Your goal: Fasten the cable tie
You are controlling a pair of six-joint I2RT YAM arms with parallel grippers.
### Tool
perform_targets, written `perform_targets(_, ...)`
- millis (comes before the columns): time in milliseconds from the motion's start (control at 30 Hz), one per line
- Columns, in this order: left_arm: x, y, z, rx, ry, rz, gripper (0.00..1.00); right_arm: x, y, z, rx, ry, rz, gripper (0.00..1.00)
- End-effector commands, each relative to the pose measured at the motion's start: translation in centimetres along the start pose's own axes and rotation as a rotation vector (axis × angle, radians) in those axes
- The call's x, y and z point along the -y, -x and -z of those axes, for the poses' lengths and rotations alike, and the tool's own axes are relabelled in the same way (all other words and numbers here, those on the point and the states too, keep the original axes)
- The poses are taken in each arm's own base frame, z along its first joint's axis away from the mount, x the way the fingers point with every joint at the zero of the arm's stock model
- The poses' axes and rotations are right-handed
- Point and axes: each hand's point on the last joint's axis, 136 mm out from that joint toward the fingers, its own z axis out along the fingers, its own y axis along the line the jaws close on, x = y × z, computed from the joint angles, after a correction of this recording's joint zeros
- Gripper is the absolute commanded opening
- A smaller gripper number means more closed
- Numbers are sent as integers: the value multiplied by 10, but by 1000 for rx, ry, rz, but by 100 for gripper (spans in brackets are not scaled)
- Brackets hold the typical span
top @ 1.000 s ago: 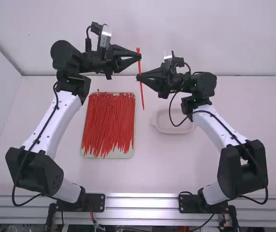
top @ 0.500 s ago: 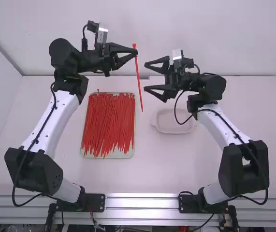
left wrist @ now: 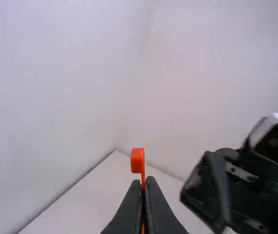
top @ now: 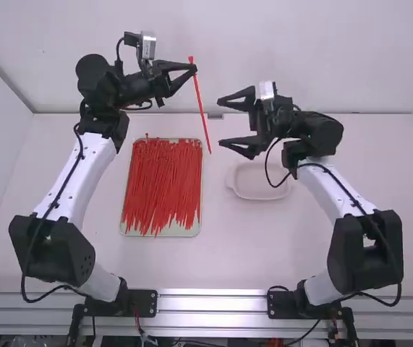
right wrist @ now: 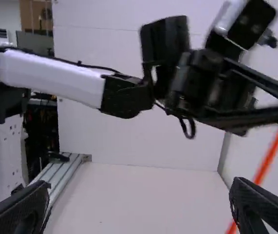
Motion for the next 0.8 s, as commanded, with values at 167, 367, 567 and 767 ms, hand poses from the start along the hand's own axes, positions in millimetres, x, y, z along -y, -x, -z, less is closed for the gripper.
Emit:
perform_targets(167,-39,-13,4,-14,60,121,2,9,-18,-4,-38,8,64,98)
perform_targets(367,-59,-27,16,-40,120,334,2,21,-27,8,-59,-34,102,98)
perform_targets(567,-51,-33,18,-67,86,590,2,20,-21,10,-54,-32,264,98)
perform_targets(767,-46,-47,19,-120,77,872,2,10,-14,9,-49,8,531,98)
